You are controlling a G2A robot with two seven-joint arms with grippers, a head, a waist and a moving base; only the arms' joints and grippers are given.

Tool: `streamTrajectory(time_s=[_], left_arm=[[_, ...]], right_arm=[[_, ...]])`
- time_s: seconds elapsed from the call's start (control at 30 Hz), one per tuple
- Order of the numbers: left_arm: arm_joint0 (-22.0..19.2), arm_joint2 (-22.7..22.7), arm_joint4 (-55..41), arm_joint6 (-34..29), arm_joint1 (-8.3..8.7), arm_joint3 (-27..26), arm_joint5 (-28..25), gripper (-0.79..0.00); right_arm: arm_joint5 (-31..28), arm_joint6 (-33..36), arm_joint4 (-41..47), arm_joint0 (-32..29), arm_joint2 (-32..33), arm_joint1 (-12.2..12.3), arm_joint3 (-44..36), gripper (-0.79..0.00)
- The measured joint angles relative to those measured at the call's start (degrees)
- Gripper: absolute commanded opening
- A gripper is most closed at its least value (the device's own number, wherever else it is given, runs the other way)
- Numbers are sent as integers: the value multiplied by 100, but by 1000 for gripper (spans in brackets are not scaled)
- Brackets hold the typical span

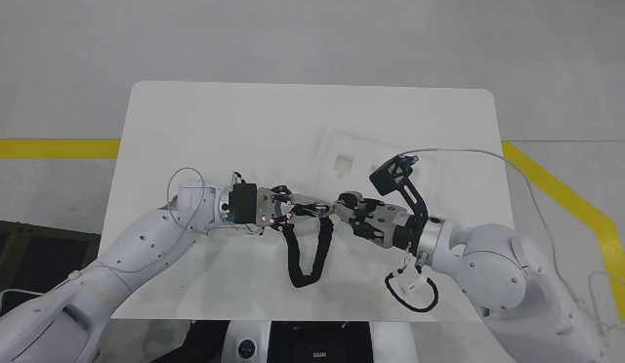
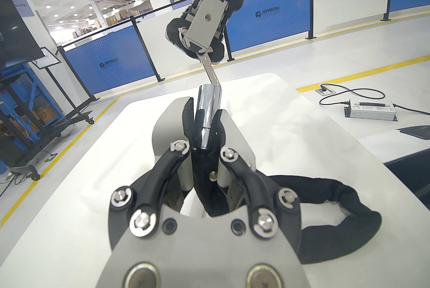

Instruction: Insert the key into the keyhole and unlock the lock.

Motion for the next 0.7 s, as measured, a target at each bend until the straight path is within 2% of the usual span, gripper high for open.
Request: streamTrajectory(time_s=[0.7], left_arm=[[0,0,0,0,0,0,0,-785]], right_arm=[[78,0,-16,95,-18,-63,59,-785]])
